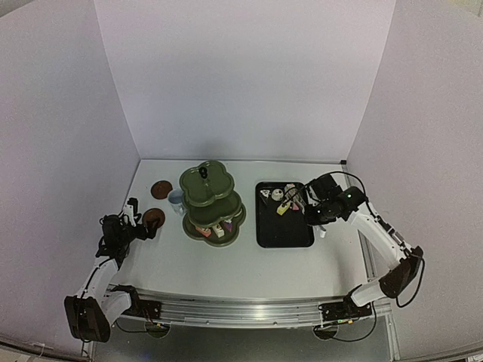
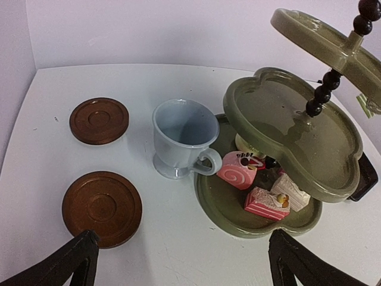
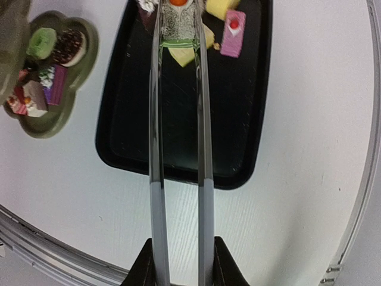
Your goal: Serve the afternoon tea
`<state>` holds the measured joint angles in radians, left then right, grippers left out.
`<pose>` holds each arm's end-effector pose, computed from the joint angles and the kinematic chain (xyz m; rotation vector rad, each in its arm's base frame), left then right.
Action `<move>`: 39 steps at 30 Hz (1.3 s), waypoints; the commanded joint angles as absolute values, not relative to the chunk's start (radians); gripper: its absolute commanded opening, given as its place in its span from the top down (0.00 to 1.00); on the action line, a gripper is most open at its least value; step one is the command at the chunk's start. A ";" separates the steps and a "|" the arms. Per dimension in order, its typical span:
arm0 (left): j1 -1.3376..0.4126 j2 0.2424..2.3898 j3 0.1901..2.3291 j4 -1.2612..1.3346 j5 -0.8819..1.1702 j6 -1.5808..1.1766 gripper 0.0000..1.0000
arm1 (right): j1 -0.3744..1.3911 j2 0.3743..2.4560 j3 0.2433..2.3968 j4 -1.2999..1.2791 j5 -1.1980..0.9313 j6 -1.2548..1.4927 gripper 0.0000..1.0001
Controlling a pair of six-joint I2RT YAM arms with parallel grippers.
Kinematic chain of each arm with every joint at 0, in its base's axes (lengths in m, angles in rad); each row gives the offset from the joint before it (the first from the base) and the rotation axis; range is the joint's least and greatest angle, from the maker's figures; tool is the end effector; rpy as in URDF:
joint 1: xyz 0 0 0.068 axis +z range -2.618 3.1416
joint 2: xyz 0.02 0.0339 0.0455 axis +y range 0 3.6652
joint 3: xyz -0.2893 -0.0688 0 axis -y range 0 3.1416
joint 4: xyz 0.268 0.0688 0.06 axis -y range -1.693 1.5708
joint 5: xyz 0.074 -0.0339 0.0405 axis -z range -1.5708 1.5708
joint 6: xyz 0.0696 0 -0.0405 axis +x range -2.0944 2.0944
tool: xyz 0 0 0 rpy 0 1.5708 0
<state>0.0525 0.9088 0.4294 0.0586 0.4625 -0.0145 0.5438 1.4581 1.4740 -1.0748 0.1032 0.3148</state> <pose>0.2333 -0.0188 0.2156 0.2318 1.9565 -0.4345 0.2815 0.1618 0.3403 -0.2651 2.6164 0.1629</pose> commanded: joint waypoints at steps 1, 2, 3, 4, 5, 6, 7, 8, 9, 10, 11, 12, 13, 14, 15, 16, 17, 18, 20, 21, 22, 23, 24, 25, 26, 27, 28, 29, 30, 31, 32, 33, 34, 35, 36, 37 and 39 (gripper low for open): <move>0.053 0.913 0.457 0.109 0.578 0.035 0.00 | 0.545 1.541 1.602 -0.914 -0.037 0.204 1.00; 0.052 0.913 0.455 0.115 0.609 0.039 0.00 | 0.548 1.568 1.627 -0.895 -0.053 0.196 1.00; 0.049 0.914 0.454 0.120 0.636 0.042 0.00 | 0.551 1.591 1.649 -0.875 -0.066 0.189 1.00; 0.043 0.917 0.452 0.125 0.663 0.043 0.00 | 0.555 1.616 1.671 -0.860 -0.079 0.183 1.00; 0.035 0.921 0.450 0.131 0.680 0.041 0.00 | 0.561 1.639 1.689 -0.848 -0.091 0.180 1.00; 0.025 0.923 0.446 0.139 0.691 0.039 0.00 | 0.569 1.656 1.710 -0.834 -0.105 0.175 1.00; 0.015 0.924 0.443 0.143 0.701 0.041 0.00 | 0.579 1.672 1.724 -0.826 -0.115 0.173 1.00; 0.007 0.925 0.440 0.147 0.710 0.044 0.00 | 0.592 1.686 1.735 -0.817 -0.122 0.172 1.00; 0.004 0.926 0.436 0.150 0.717 0.050 0.00 | 0.604 1.698 1.742 -0.808 -0.126 0.173 1.00; 0.003 0.927 0.435 0.151 0.722 0.056 0.00 | 0.615 1.708 1.747 -0.801 -0.131 0.175 1.00; -0.001 0.930 0.435 0.152 0.724 0.060 0.00 | 0.626 1.717 1.751 -0.795 -0.135 0.178 1.00; -0.014 0.934 0.436 0.154 0.724 0.064 0.00 | 0.635 1.726 1.754 -0.789 -0.139 0.181 1.00; -0.023 0.937 0.437 0.155 0.726 0.069 0.00 | 0.647 1.731 1.753 -0.778 -0.145 0.186 1.00; -0.026 0.940 0.439 0.157 0.728 0.074 0.00 | 0.656 1.734 1.751 -0.763 -0.150 0.192 1.00; -0.029 0.943 0.439 0.160 0.731 0.081 0.00 | 0.664 1.738 1.749 -0.750 -0.154 0.198 1.00; -0.034 0.946 0.439 0.163 0.734 0.091 0.00 | 0.670 1.743 1.751 -0.742 -0.158 0.203 1.00; -0.038 0.949 0.439 0.165 0.737 0.099 0.00 | 0.678 1.749 1.753 -0.734 -0.162 0.206 1.00; -0.042 0.953 0.439 0.166 0.740 0.105 0.00 | 0.683 1.754 1.756 -0.731 -0.164 0.208 1.00; -0.051 0.959 0.439 0.170 0.744 0.113 0.00 | 0.695 1.763 1.763 -0.720 -0.165 0.211 1.00; -0.056 0.961 0.439 0.172 0.746 0.115 0.00 | 0.700 1.769 1.766 -0.715 -0.166 0.215 1.00; -0.058 0.962 0.439 0.175 0.746 0.115 0.00 | 0.704 1.778 1.771 -0.709 -0.170 0.219 1.00; -0.059 0.963 0.438 0.178 0.745 0.116 0.00 | 0.709 1.789 1.776 -0.707 -0.172 0.222 1.00; -0.060 0.963 0.436 0.181 0.743 0.118 0.00 | 0.714 1.802 1.782 -0.707 -0.173 0.224 1.00; -0.060 0.962 0.435 0.184 0.740 0.118 0.00 | 0.718 1.817 1.789 -0.707 -0.173 0.225 1.00; -0.059 0.961 0.435 0.184 0.738 0.118 0.00 | 0.720 1.830 1.796 -0.707 -0.171 0.225 1.00; -0.060 0.960 0.435 0.183 0.737 0.117 0.00 | 0.723 1.845 1.806 -0.707 -0.167 0.226 1.00; -0.060 0.959 0.434 0.180 0.735 0.119 0.00 | 0.726 1.859 1.817 -0.707 -0.163 0.226 1.00; -0.059 0.957 0.435 0.177 0.734 0.120 0.00 | 0.728 1.871 1.829 -0.707 -0.163 0.227 1.00; -0.060 0.956 0.436 0.173 0.732 0.121 0.00 | 0.729 1.879 1.838 -0.707 -0.163 0.226 1.00; -0.059 0.956 0.436 0.170 0.730 0.122 0.00 | 0.730 1.885 1.846 -0.707 -0.163 0.226 1.00; -0.059 0.955 0.436 0.169 0.729 0.124 0.00 | 0.731 1.891 1.854 -0.708 -0.160 0.225 1.00; -0.059 0.955 0.434 0.169 0.728 0.125 0.00 | 0.732 1.896 1.862 -0.709 -0.157 0.224 1.00; -0.059 0.956 0.433 0.170 0.727 0.125 0.00 | 0.734 1.899 1.866 -0.709 -0.152 0.222 1.00; -0.059 0.956 0.432 0.171 0.726 0.125 0.00 | 0.736 1.902 1.870 -0.708 -0.145 0.218 1.00; -0.060 0.956 0.431 0.172 0.725 0.126 0.00 | 0.740 1.903 1.872 -0.709 -0.137 0.214 1.00; -0.060 0.957 0.431 0.172 0.724 0.127 0.00 | 0.745 1.905 1.873 -0.711 -0.116 0.207 1.00; -0.059 0.958 0.430 0.171 0.723 0.130 0.00 | 0.755 1.907 1.871 -0.718 -0.085 0.199 1.00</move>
